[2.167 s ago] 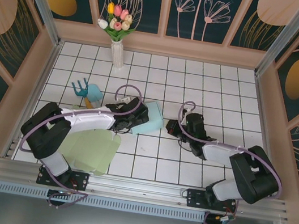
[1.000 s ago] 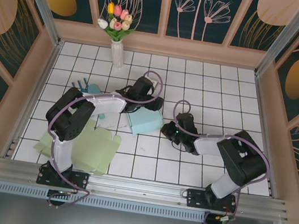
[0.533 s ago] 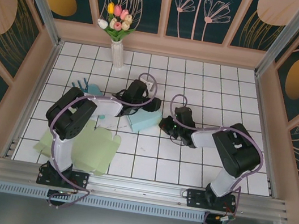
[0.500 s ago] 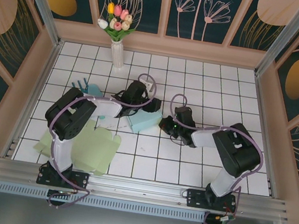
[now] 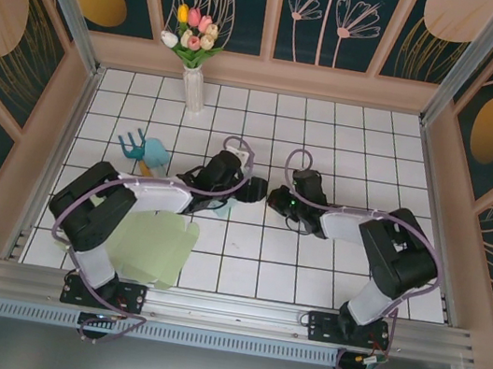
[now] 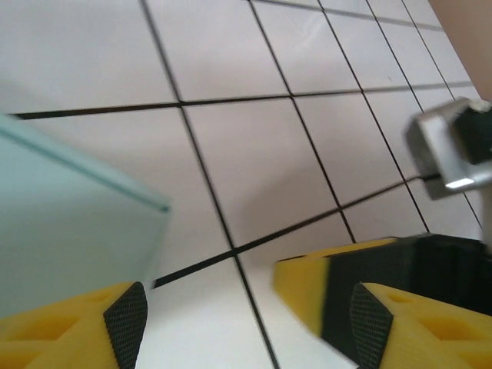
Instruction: Fold the paper box
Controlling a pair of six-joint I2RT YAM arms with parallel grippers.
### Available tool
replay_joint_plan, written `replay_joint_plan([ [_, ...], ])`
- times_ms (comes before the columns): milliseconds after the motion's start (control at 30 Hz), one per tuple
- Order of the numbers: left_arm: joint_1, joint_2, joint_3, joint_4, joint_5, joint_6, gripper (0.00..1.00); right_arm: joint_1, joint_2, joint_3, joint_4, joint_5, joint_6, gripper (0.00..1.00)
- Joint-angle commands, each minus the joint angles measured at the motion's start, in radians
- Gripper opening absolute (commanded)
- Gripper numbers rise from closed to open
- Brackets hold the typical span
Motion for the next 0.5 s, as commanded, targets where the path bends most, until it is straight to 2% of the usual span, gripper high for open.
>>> replay_joint_plan([
  [0, 0.020, -0.121, -0.031, -0.016, -0.153, -0.059, 0.73, -0.004, -0.071, -0.003, -0.058, 0.041, -0.020, 0.00],
  [133, 0.048, -0.220, -0.040, -0.103, -0.270, -0.031, 0.74, -0.002, -0.138, -0.060, -0.056, 0.024, -0.006, 0.00],
  [200, 0.089, -0.231, -0.057, -0.130, -0.301, -0.022, 0.75, 0.017, -0.169, -0.092, -0.043, 0.026, 0.008, 0.00],
  [267, 0.158, -0.211, -0.084, -0.113, -0.253, -0.027, 0.77, 0.050, -0.190, -0.110, -0.035, 0.036, 0.020, 0.00],
  [333, 0.236, -0.167, -0.119, -0.060, -0.145, -0.044, 0.76, 0.098, -0.197, -0.116, -0.032, 0.056, 0.041, 0.00],
  [400, 0.275, -0.132, -0.160, 0.008, -0.086, -0.059, 0.76, 0.148, -0.186, -0.126, 0.002, 0.066, 0.073, 0.00],
  [467, 0.293, -0.113, -0.195, 0.060, -0.079, -0.066, 0.77, 0.196, -0.159, -0.138, 0.055, 0.057, 0.113, 0.00],
])
